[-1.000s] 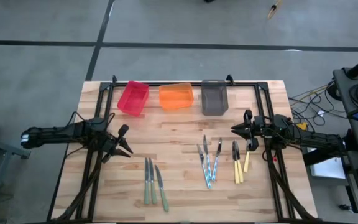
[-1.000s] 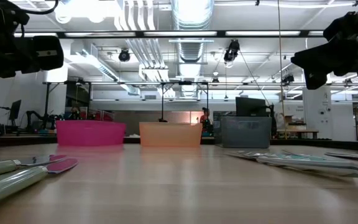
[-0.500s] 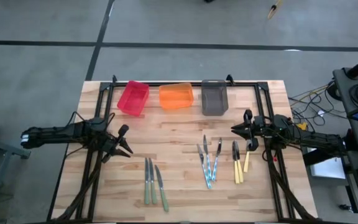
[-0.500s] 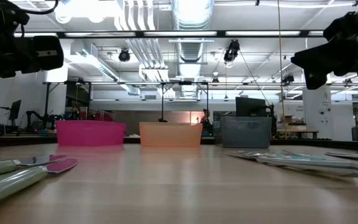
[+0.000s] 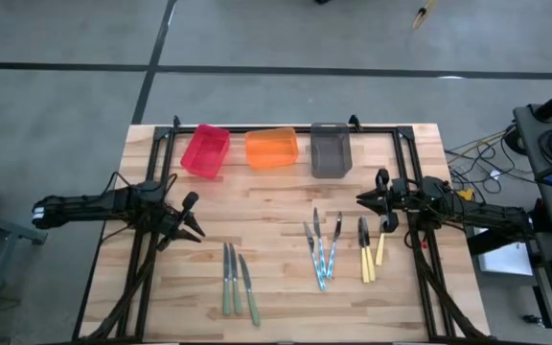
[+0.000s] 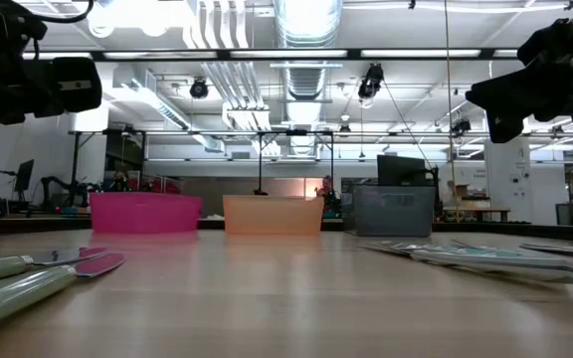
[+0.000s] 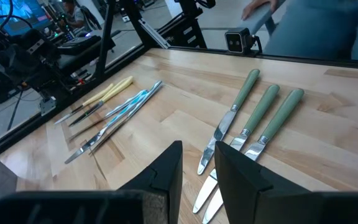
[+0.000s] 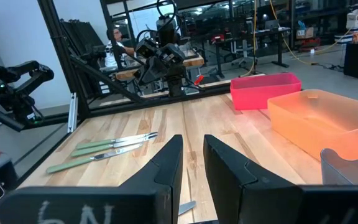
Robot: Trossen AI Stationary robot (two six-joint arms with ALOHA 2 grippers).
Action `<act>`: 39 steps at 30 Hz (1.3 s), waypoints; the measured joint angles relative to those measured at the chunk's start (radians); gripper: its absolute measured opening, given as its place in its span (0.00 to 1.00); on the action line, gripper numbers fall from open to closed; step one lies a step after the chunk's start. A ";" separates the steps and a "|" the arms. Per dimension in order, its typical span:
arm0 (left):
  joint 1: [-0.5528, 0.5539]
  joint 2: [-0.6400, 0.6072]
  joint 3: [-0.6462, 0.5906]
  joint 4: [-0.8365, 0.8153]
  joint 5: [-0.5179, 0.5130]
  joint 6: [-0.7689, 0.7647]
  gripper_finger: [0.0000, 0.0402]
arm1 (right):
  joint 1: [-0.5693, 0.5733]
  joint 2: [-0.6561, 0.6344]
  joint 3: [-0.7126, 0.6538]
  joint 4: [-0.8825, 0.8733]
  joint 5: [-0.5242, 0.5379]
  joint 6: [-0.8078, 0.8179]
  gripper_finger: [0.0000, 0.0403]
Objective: Sort silverware by color (type)
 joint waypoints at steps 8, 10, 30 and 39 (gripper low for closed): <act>0.000 0.000 0.000 0.000 0.000 0.000 0.19 | 0.000 0.000 0.000 0.000 0.000 0.000 0.14; 0.000 0.000 0.000 0.000 0.000 0.000 0.19 | 0.000 0.000 0.000 0.000 0.000 0.000 0.14; -0.001 0.004 -0.001 0.616 0.019 -0.528 0.19 | 0.039 0.023 0.000 0.267 -0.017 0.567 0.14; -0.007 0.199 0.000 0.969 -0.123 -0.936 0.19 | 0.113 0.271 0.000 0.565 0.064 0.416 0.14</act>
